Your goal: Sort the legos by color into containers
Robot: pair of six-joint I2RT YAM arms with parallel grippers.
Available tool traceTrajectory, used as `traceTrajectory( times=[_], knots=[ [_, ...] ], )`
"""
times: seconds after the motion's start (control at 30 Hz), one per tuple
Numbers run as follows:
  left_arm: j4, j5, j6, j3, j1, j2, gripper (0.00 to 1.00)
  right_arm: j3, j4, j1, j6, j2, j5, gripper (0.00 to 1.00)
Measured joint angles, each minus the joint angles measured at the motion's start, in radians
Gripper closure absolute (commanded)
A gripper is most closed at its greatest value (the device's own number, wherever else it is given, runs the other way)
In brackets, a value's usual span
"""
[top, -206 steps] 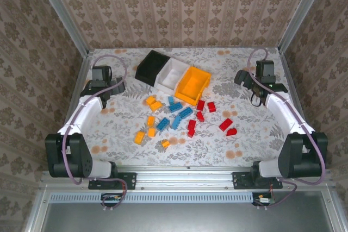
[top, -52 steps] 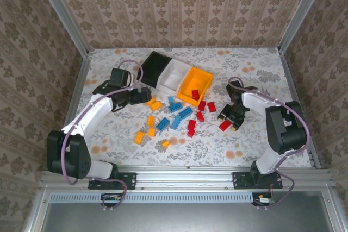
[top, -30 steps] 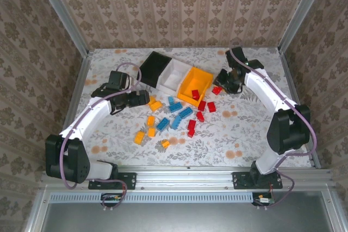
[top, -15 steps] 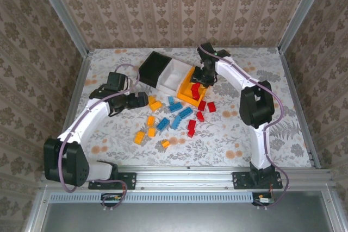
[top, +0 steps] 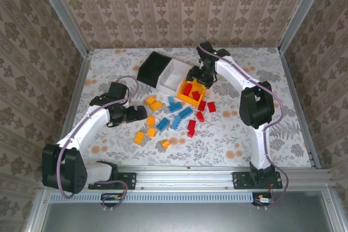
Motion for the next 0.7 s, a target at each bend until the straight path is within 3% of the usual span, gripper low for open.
traceTrajectory(
  times=[0.2, 0.7],
  knots=[
    [-0.045, -0.031, -0.071, -0.041, -0.182, 0.027, 0.14, -0.29, 0.05, 0.0, 0.033, -0.251, -0.018, 0.34],
    [-0.053, -0.062, -0.119, -0.103, -0.193, 0.124, 0.32, -0.68, 0.117, -0.005, 0.074, -0.48, -0.018, 0.35]
  ],
)
